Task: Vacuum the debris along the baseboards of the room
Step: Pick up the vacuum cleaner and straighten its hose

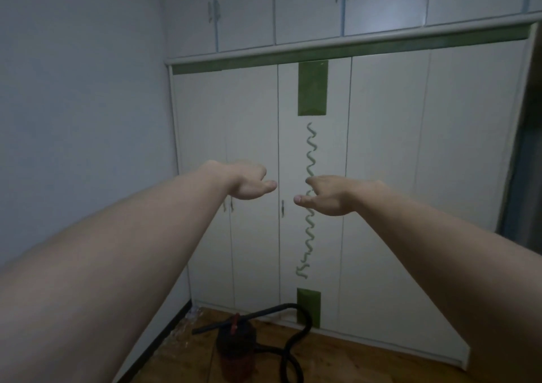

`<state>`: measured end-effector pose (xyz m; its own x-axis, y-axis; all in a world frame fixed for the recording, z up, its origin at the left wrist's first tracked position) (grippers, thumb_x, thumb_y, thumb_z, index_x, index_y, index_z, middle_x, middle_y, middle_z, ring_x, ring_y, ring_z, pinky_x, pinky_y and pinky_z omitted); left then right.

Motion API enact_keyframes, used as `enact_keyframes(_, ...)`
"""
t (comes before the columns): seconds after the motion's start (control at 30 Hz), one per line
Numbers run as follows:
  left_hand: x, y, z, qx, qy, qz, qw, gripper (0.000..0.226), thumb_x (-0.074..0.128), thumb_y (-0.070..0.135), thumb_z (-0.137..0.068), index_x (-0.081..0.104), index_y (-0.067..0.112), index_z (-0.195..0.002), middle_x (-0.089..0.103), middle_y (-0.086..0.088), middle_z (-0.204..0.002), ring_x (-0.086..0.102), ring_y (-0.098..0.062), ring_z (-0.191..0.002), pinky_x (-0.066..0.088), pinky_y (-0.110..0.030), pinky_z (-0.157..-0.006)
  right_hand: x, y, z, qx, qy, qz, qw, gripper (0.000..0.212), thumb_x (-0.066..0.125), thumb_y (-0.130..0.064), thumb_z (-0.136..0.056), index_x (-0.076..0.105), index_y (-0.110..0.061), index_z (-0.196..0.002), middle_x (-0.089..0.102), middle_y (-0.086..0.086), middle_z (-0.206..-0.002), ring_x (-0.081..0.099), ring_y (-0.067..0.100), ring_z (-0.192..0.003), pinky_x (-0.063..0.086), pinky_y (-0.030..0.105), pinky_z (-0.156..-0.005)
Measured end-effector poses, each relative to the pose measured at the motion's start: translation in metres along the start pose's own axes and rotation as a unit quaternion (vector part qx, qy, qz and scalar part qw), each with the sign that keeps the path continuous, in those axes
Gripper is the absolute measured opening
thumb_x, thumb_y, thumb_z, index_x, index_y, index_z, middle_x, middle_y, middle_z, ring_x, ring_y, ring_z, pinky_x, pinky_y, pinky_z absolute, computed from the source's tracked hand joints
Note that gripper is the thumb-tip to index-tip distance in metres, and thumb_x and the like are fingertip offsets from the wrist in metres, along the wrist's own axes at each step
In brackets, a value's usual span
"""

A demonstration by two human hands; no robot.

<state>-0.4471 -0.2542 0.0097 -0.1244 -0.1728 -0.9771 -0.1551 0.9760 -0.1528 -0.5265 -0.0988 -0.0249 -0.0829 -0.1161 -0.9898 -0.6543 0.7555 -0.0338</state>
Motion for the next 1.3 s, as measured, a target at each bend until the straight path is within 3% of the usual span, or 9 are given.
enact_keyframes(0.2,0.027,-0.022,-0.092,-0.001,0.003,-0.021,1.0,0.07,0.029,0.058,-0.106,0.043,0.007,-0.151,0.043,-0.014,-0.158,0.041,-0.031,-0.144,0.036,-0.044,-0.115,0.017,0.017,-0.09,-0.023,0.003,0.004,1.0,0.082,0.038,-0.066,-0.102,0.029,-0.007,-0.159,0.037,0.013,-0.165,0.035,0.03,-0.151,0.03,0.043,-0.121)
enact_keyframes(0.8,0.065,-0.051,-0.365,-0.038,-0.008,-0.022,0.999,0.069,0.028,0.058,-0.107,0.04,0.008,-0.153,0.043,-0.014,-0.158,0.041,-0.03,-0.144,0.035,-0.042,-0.115,0.03,0.148,-0.354,-0.044,0.015,0.012,0.999,0.087,0.037,-0.069,-0.101,0.022,-0.009,-0.161,0.028,0.011,-0.169,0.03,0.031,-0.153,0.028,0.05,-0.122)
enact_keyframes(1.3,0.124,-0.158,-0.559,-0.042,-0.024,-0.013,0.999,0.07,0.028,0.059,-0.106,0.038,0.01,-0.155,0.042,-0.013,-0.159,0.042,-0.031,-0.143,0.035,-0.044,-0.115,0.075,0.152,-0.578,-0.053,-0.008,0.04,0.998,0.086,0.034,-0.068,-0.102,0.023,-0.008,-0.162,0.028,0.01,-0.169,0.028,0.029,-0.154,0.026,0.047,-0.123)
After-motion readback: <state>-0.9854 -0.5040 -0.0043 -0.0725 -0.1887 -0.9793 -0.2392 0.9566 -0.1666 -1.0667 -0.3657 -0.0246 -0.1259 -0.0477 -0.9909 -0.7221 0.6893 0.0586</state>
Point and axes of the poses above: each hand's wrist, its own z-axis away from the middle knuckle, its own x-axis out of the palm, y = z × x, the point moved 7 cm from there along -z, towards the middle knuckle
